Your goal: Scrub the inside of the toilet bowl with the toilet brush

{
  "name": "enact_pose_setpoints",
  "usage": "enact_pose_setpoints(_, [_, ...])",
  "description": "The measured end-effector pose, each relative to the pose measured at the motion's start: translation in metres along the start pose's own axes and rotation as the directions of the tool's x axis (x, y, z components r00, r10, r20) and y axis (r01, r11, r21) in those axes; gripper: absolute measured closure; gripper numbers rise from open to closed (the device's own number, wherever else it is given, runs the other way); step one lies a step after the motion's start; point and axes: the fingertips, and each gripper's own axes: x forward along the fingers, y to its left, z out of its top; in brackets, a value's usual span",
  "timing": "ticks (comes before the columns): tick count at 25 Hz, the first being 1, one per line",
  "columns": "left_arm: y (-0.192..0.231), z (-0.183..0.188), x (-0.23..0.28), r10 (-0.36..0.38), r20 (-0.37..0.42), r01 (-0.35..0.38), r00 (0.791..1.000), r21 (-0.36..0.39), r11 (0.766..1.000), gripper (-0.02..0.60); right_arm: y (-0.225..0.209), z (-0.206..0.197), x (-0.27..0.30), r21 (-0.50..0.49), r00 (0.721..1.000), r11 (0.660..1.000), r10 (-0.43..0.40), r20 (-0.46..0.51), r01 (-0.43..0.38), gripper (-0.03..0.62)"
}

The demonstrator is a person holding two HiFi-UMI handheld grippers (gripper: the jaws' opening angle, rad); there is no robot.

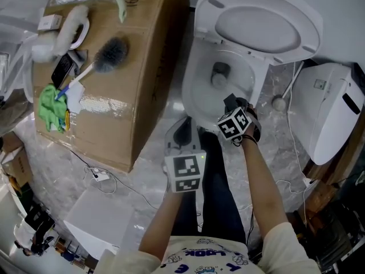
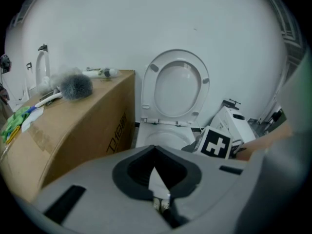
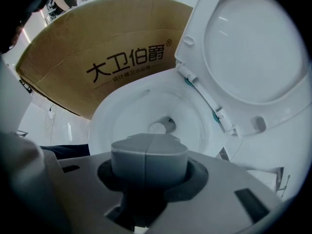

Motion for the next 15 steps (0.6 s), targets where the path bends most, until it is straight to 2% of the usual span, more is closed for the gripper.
enact_pose_setpoints(8, [-0.004,-0.002,0.0,0.004,-0.01,-0.004,1.0,-0.003,1.0,0.581,0.001,-0.005,-0.015,0.022,0.999,0.999,0.049,0.002,-0.049,0.431])
enact_pose_setpoints(15, [-0.009,-0.001,0.001,-0.003,-0.009,0.003,1.0,-0.004,1.0,0.581,0.018,-0.011,-0.037,-0.111,0.996,0.99,0.09,-0.028,-0.092,0.431])
